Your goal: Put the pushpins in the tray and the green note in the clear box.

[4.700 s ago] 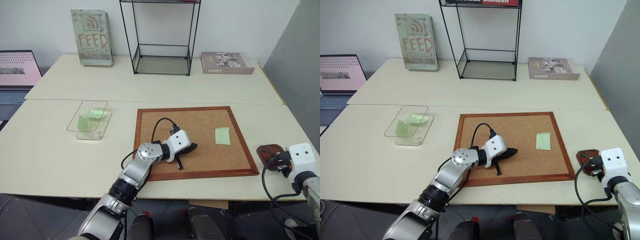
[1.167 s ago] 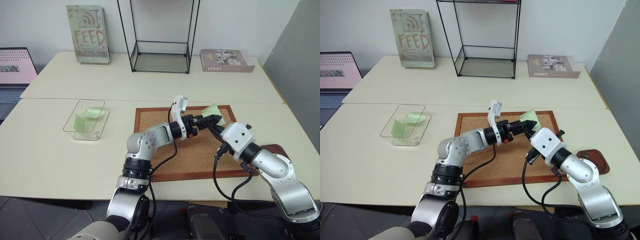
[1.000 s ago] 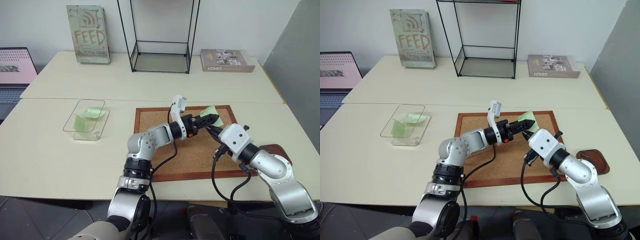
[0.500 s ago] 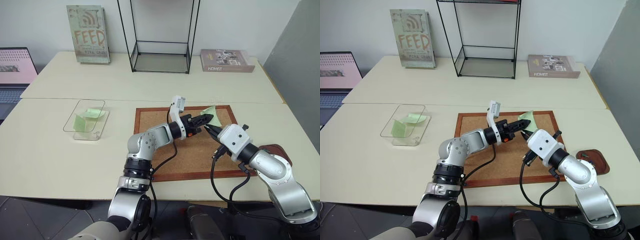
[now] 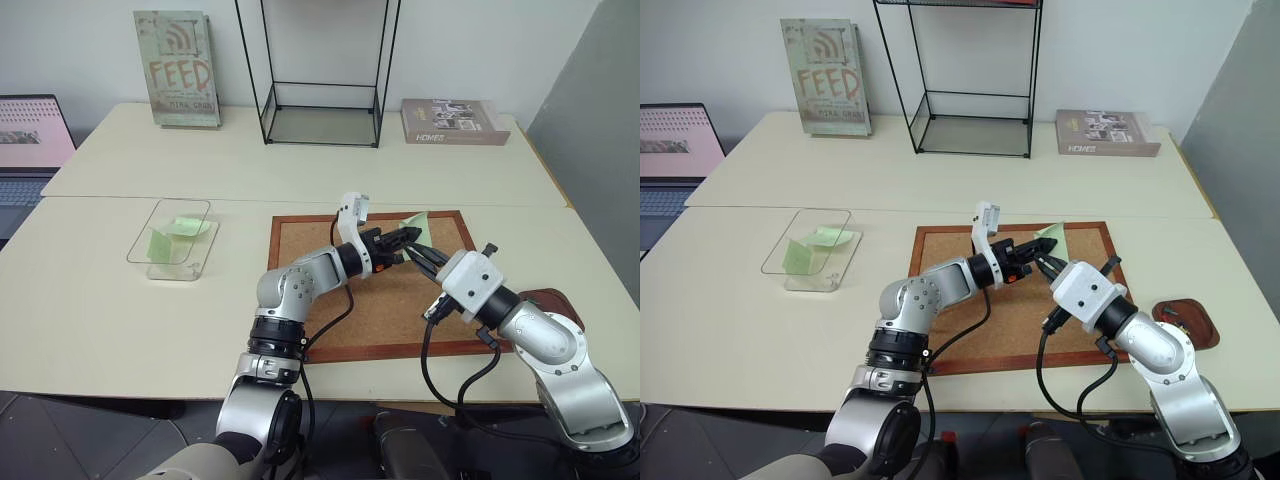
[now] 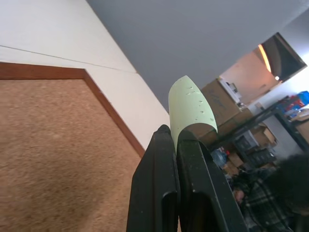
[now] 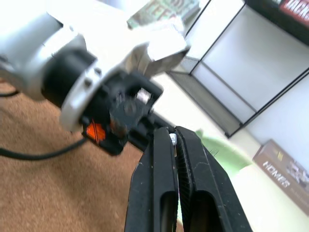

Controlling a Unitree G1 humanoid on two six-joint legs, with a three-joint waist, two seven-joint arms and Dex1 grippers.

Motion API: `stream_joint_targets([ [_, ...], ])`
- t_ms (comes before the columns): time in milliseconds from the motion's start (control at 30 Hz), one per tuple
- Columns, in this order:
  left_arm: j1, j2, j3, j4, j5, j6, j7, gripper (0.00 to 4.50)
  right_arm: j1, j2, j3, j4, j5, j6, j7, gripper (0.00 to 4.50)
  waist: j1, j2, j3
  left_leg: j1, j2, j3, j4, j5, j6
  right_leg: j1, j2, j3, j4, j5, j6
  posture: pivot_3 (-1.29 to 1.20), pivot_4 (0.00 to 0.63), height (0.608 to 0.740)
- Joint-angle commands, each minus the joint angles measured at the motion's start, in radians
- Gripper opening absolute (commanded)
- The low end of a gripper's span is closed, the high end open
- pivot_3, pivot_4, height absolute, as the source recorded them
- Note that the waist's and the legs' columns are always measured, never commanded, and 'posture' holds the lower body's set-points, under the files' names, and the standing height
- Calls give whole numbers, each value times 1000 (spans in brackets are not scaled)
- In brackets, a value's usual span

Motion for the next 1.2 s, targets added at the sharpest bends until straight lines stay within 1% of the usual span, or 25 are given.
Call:
stream_joint_targets([
  [33, -6, 0, -19, -16, 14, -32, 3, 5, 31, 18, -84, -88, 41, 22, -19, 0, 0, 0, 0, 0, 0, 0, 0, 0, 0, 0, 0, 0, 0, 0, 0, 0, 150, 740],
  [167, 18, 30, -88, -78, 66, -98, -37, 5, 134, 41, -256, -145, 108, 163, -49, 0, 5, 0, 0, 0, 0, 0, 0, 0, 0, 0, 0, 0, 0, 0, 0, 0, 150, 740],
  [233, 35, 63, -152, -127, 109, -154, -79, 5, 202, 36, -349, -158, 121, 225, -49, 0, 10, 0, 0, 0, 0, 0, 0, 0, 0, 0, 0, 0, 0, 0, 0, 0, 150, 740],
  [333, 67, 99, -223, -195, 153, -220, -123, 5, 305, 27, -496, -140, 135, 356, -52, 0, 19, 0, 0, 0, 0, 0, 0, 0, 0, 0, 0, 0, 0, 0, 0, 0, 150, 740],
  [433, 90, 114, -253, -234, 170, -249, -135, 5, 352, 20, -592, -113, 158, 457, -48, 0, 24, 1, 0, 1, 0, 1, 0, 0, 0, 1, 0, 1, 1, -1, -2, 0, 150, 740],
  [500, 102, 134, -288, -256, 195, -284, -159, 5, 362, 17, -628, -98, 180, 509, -40, 0, 22, 1, -1, 2, 0, 2, 1, 0, 0, 1, 0, 2, 1, -2, -5, 0, 150, 740],
  [633, 121, 155, -331, -291, 222, -324, -183, 5, 363, 6, -666, -54, 213, 570, -26, 0, 20, 1, -1, 5, 0, 3, 1, 0, 0, 4, 0, 2, 1, -3, -6, 0, 150, 740],
  [867, 133, 160, -346, -303, 238, -344, -187, 5, 330, -21, -654, 38, 246, 617, -19, 0, 20, 1, -1, 5, 0, 3, 2, 0, 1, 5, 0, 3, 0, -3, -5, 0, 150, 740],
  [933, 135, 161, -347, -302, 241, -346, -187, 0, 318, -30, -643, 67, 244, 615, -23, 493, 20, 2, -1, 5, 0, 3, 1, 0, 1, 5, 0, 3, 0, -3, -5, 0, 150, 740],
  [967, 137, 162, -347, -301, 243, -347, -187, 0, 307, -32, -640, 84, 245, 614, -24, 506, 20, 2, -1, 5, 0, 3, 1, 0, 1, 5, 0, 3, 0, -3, -5, 0, 150, 740],
  [1000, 138, 163, -346, -301, 243, -348, -186, 0, 300, -38, -636, 98, 243, 611, -25, 869, 20, 1, -1, 5, 0, 3, 1, 0, 1, 5, 0, 3, 0, -3, -5, 0, 150, 740],
  [1067, 139, 164, -345, -303, 243, -347, -184, 0, 284, -47, -630, 120, 244, 613, -26, 1318, 21, 2, -1, 5, 0, 3, 1, 0, 1, 5, 0, 3, 0, -3, -5, 0, 150, 740],
  [1200, 143, 166, -343, -305, 245, -349, -180, 0, 266, -50, -627, 130, 253, 632, -30, 2356, 22, 2, -1, 5, 0, 2, 1, 0, 1, 5, 0, 3, 0, -3, -5, 0, 150, 740],
])
